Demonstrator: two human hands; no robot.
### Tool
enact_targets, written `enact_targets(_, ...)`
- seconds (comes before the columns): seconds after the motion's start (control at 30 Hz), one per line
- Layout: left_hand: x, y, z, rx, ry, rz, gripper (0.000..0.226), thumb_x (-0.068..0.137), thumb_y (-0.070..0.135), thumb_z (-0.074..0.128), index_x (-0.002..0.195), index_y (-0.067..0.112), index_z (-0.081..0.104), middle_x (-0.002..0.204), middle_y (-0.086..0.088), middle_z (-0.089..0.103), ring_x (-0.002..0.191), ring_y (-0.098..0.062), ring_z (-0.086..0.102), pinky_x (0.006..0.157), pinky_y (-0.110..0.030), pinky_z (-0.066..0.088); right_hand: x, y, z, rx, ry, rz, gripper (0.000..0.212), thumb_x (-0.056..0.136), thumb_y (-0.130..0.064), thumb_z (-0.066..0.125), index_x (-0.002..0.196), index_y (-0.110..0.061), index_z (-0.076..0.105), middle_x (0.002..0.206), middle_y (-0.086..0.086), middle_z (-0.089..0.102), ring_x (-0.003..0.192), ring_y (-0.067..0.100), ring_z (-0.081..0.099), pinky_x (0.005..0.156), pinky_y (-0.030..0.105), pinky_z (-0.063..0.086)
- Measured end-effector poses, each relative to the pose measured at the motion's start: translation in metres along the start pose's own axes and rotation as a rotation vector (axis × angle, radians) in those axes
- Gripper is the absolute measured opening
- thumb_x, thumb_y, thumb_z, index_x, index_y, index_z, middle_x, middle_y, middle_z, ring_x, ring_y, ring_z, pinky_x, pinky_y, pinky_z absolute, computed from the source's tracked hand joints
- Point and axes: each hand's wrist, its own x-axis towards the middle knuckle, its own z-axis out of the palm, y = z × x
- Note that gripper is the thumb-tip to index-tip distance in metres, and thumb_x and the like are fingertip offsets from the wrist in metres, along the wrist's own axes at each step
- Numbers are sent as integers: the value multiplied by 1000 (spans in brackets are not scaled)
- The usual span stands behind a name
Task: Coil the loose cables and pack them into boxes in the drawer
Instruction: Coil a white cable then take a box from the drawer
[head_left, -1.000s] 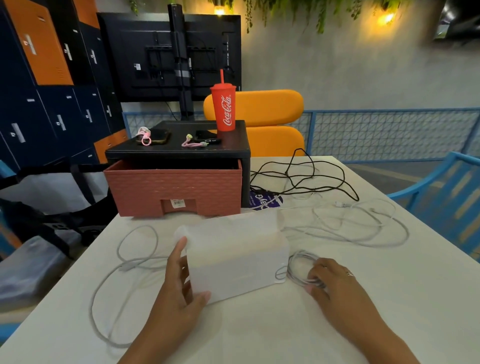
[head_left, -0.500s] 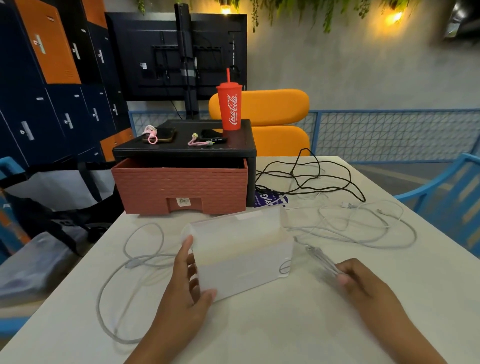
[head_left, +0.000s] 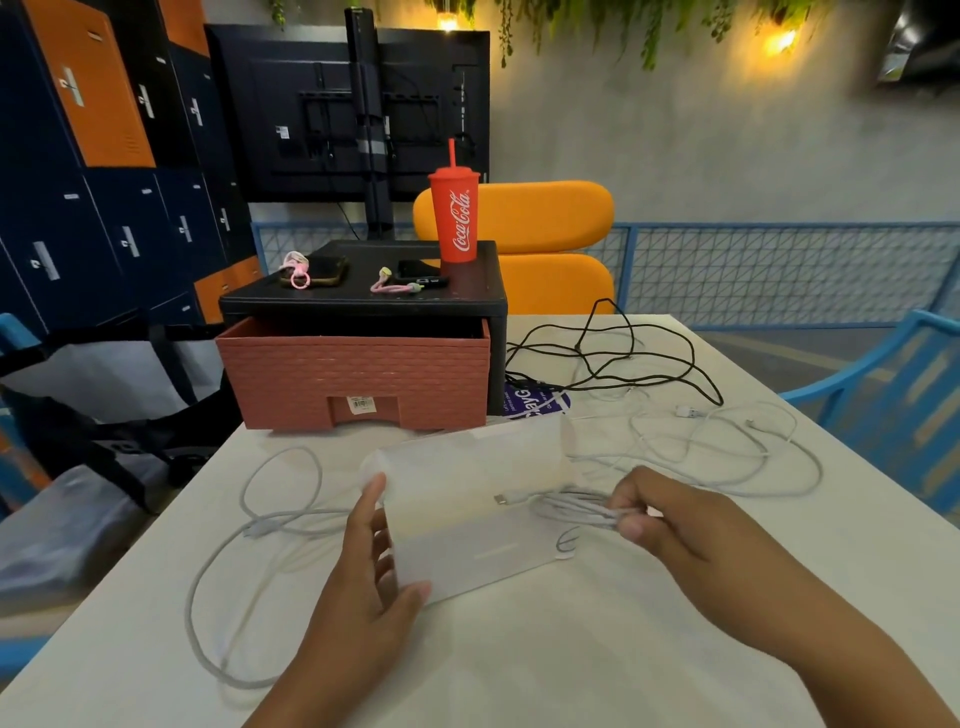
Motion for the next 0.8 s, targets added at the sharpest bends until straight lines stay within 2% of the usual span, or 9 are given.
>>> enact_targets(0.07,0,-1,-1,19,1,16,97,74,4,65,119,75,17,114,35,51,104,9,57,81,-7,45,8,-14,-1,-82,-30,-43,14,91,-42,37,81,-34,43,88,-22,53,78,1,47,64,15,36)
enact_targets(0.13,0,-1,-1,39,-12,15,93,68,13,60,112,82,15,108,45,48,107,8,56,86,-10,45,13,-29,-2,-147,-60,-79,19,96,-35,41,77,-34,40,79,-17,52,79,-1,46,66,14,35)
enact_targets(0.2,0,0,-1,48,-24,23,93,67,14,59,112,82,14,109,46,47,109,7,55,89,-12,44,18,-42,-3,-218,-86,-105,15,96,-34,40,82,-32,38,74,-13,47,74,2,44,64,16,34)
enact_targets(0.33,-1,1,-1,40,-37,50,93,68,13,58,113,81,14,114,45,45,110,8,54,89,-13,45,33,-55,2,-378,-171,-135,14,99,-36,33,88,-28,35,86,-7,48,77,12,42,59,15,29)
enact_targets(0.43,-1,0,-1,43,-42,59,94,68,12,59,114,81,14,116,43,45,111,8,53,91,-19,43,45,-52,12,-454,-209,-111,13,100,-32,36,89,-24,36,91,-1,53,84,20,49,63,29,35)
enact_targets(0.57,-1,0,-1,37,-50,62,94,68,12,58,112,82,15,114,43,46,111,8,53,88,-13,44,61,-37,29,-570,-209,-111,7,96,-21,44,97,-23,51,95,0,56,81,19,48,63,28,35)
enact_targets(0.63,-1,0,-1,20,-62,55,93,68,12,59,115,79,16,115,43,46,110,8,53,88,-13,45,66,-33,36,-610,-228,-92,16,96,-27,44,101,-23,60,97,0,57,82,19,49,65,27,35)
enact_targets(0.7,-1,0,-1,9,-80,41,91,68,12,59,125,67,15,116,44,45,110,8,54,91,-18,46,68,-30,41,-622,-236,-60,23,96,-35,44,101,-24,64,100,-1,60,90,20,53,68,28,38)
enact_targets(0.8,0,0,0,-6,-85,32,88,68,11,59,128,57,13,113,46,45,109,8,54,88,-14,47,71,-28,44,-572,-253,29,25,92,-38,48,92,-22,67,89,0,60,85,20,56,67,28,41)
